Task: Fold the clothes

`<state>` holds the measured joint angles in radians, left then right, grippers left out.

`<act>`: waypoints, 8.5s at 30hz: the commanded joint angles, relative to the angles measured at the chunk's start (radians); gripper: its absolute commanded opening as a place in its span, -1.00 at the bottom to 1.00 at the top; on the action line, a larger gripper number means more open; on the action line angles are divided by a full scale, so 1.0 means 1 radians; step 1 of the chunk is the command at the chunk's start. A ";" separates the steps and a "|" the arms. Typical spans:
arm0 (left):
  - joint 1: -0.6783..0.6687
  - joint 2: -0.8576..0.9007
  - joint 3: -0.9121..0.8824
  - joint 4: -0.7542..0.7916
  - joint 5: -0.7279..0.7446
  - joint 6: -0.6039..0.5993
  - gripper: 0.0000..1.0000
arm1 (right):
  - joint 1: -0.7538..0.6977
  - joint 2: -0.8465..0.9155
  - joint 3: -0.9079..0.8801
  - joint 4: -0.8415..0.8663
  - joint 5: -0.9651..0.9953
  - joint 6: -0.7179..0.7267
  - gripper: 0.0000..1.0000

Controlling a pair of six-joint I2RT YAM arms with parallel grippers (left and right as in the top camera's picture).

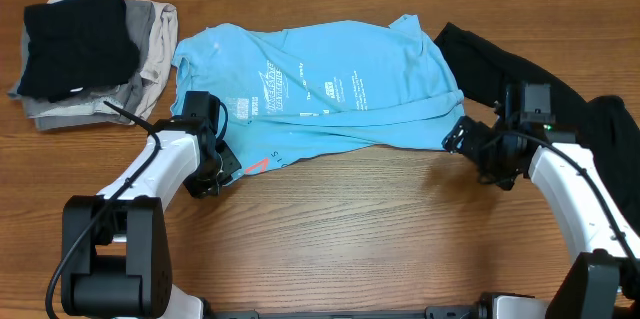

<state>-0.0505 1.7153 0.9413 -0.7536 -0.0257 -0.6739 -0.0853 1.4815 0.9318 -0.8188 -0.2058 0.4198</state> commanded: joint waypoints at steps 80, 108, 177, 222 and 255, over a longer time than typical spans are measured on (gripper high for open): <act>0.060 0.051 0.169 -0.364 -0.460 0.025 -0.92 | -0.152 -0.038 -0.021 -0.243 0.168 0.076 -0.92; 0.050 0.050 0.498 -0.517 -0.287 0.377 1.00 | -0.127 -0.055 0.214 -0.344 -0.005 -0.030 0.40; 0.018 0.837 1.404 -0.385 -0.054 0.684 -0.92 | 0.125 0.178 0.730 -0.284 -0.065 -0.290 0.79; -0.002 0.851 1.268 -0.365 0.094 0.779 0.39 | 0.126 0.182 0.730 -0.285 -0.065 -0.290 0.80; -0.042 0.850 1.732 -0.518 0.045 0.685 -0.92 | 0.126 0.473 0.730 0.041 0.106 -0.291 0.70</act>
<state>-0.0711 2.5736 2.6507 -1.2682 0.0257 0.0280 0.0345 1.9129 1.6547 -0.8200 -0.1570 0.1337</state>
